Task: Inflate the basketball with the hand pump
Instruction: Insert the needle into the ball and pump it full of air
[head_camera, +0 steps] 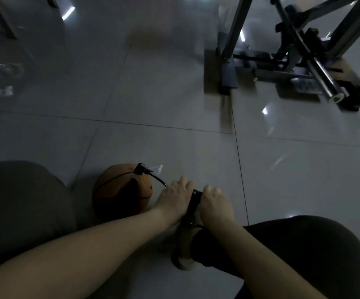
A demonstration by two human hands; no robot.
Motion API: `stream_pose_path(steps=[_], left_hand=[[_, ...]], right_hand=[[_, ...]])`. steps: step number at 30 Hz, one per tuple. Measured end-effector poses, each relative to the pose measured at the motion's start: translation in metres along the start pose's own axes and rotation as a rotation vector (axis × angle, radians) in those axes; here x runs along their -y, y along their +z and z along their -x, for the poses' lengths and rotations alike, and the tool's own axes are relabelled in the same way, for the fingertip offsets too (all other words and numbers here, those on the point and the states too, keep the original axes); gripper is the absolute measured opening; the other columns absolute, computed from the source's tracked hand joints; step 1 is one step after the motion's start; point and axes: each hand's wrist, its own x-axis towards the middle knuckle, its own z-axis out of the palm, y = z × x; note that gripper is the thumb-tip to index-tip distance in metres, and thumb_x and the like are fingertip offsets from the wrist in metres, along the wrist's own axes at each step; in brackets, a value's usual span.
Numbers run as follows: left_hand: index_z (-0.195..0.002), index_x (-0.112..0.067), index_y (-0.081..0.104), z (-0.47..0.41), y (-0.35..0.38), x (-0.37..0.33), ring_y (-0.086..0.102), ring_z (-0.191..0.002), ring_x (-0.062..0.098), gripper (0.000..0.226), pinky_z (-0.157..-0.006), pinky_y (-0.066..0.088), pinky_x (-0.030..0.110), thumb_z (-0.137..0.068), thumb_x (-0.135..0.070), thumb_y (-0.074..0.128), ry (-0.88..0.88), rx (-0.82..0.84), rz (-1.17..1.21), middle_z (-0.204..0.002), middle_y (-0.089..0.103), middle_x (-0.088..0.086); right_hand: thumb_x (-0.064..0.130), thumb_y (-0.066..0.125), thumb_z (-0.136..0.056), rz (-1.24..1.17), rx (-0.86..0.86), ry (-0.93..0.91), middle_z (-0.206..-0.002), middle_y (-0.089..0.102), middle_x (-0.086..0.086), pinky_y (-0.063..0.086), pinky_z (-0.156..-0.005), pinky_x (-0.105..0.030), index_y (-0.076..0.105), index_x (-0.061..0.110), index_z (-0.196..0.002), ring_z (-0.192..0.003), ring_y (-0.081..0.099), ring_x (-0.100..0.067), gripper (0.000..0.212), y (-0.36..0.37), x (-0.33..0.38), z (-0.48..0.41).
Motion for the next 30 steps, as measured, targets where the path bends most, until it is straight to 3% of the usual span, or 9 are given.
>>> stream_pose_path(steps=[3, 6, 11, 14, 16, 19, 23, 27, 30], left_hand=[[-0.114, -0.015, 0.042, 0.006, -0.003, -0.005, 0.052, -0.094, 0.027, 0.012, -0.068, 0.036, 0.035, -0.103, -0.022, 0.04, -0.01, 0.063, 0.043, -0.115, 0.046, 0.01], [-0.111, -0.014, 0.045, 0.006, -0.03, -0.006, 0.051, -0.088, 0.026, 0.016, -0.067, 0.033, 0.036, -0.099, -0.024, 0.048, -0.033, 0.042, 0.125, -0.111, 0.047, 0.009], [-0.096, -0.014, 0.049, 0.002, -0.108, -0.013, 0.04, -0.067, 0.019, 0.015, -0.055, 0.027, 0.03, -0.095, -0.029, 0.052, -0.005, -0.333, 0.226, -0.09, 0.04, 0.001], [-0.093, -0.016, 0.047, 0.013, -0.123, -0.008, 0.035, -0.06, 0.012, 0.013, -0.05, 0.017, 0.022, -0.094, -0.027, 0.052, 0.035, -0.459, 0.217, -0.086, 0.039, -0.001], [-0.097, -0.014, 0.047, 0.024, -0.108, -0.003, 0.043, -0.065, 0.017, 0.018, -0.051, 0.024, 0.024, -0.094, -0.03, 0.039, 0.05, -0.433, 0.22, -0.09, 0.041, 0.001], [-0.109, -0.013, 0.047, 0.027, -0.072, -0.004, 0.054, -0.086, 0.025, 0.044, -0.068, 0.043, 0.035, -0.089, -0.038, 0.017, -0.013, -0.314, 0.16, -0.108, 0.047, 0.008], [-0.112, -0.015, 0.042, 0.016, -0.038, -0.006, 0.054, -0.09, 0.024, 0.012, -0.062, 0.039, 0.03, -0.102, -0.021, 0.041, -0.041, -0.245, 0.114, -0.113, 0.045, 0.009], [-0.114, -0.014, 0.043, 0.008, -0.007, -0.001, 0.054, -0.092, 0.023, 0.013, -0.061, 0.036, 0.028, -0.103, -0.019, 0.037, -0.033, -0.189, 0.03, -0.115, 0.045, 0.01], [-0.113, -0.014, 0.042, 0.003, 0.009, 0.001, 0.052, -0.093, 0.023, 0.013, -0.063, 0.035, 0.029, -0.104, -0.023, 0.038, -0.021, -0.134, 0.04, -0.115, 0.043, 0.01]], right_hand=[[0.014, 0.051, -0.096, 0.039, 0.012, -0.029, -0.116, 0.055, -0.009, 0.046, -0.083, -0.033, 0.046, 0.014, -0.111, -0.107, 0.056, -0.027, 0.016, -0.004, -0.003, 0.011], [0.012, 0.053, -0.091, 0.005, -0.085, -0.052, -0.11, 0.059, -0.007, 0.042, -0.074, -0.032, 0.05, 0.015, -0.102, -0.1, 0.057, -0.025, 0.012, -0.027, -0.002, 0.017], [0.015, 0.049, -0.086, -0.099, -0.61, -0.1, -0.092, 0.052, -0.005, 0.047, -0.068, -0.037, 0.051, 0.015, -0.093, -0.084, 0.048, -0.024, 0.007, -0.08, -0.001, 0.024], [0.018, 0.045, -0.087, -0.053, -0.702, -0.151, -0.089, 0.048, -0.003, 0.046, -0.067, -0.037, 0.049, 0.016, -0.093, -0.079, 0.041, -0.019, 0.008, -0.091, 0.006, 0.027], [0.019, 0.043, -0.089, -0.037, -0.624, -0.122, -0.092, 0.049, -0.005, 0.047, -0.068, -0.036, 0.048, 0.016, -0.094, -0.082, 0.042, -0.021, 0.009, -0.081, 0.016, 0.031], [0.015, 0.039, -0.09, 0.013, -0.429, -0.043, -0.1, 0.048, -0.005, 0.045, -0.071, -0.03, 0.046, 0.018, -0.101, -0.089, 0.043, -0.021, 0.013, -0.055, 0.021, 0.033], [0.016, 0.041, -0.099, 0.085, -0.271, -0.019, -0.105, 0.05, -0.006, 0.038, -0.069, -0.025, 0.044, 0.017, -0.11, -0.092, 0.048, -0.02, 0.012, -0.033, 0.016, 0.027], [0.022, 0.045, -0.102, 0.118, -0.104, -0.02, -0.109, 0.052, -0.009, 0.046, -0.072, -0.026, 0.043, 0.015, -0.114, -0.094, 0.053, -0.021, 0.014, -0.007, 0.018, 0.016], [0.023, 0.048, -0.1, 0.122, -0.033, -0.001, -0.107, 0.051, -0.012, 0.057, -0.076, -0.038, 0.042, 0.013, -0.112, -0.094, 0.053, -0.025, 0.017, 0.008, 0.016, 0.008]])
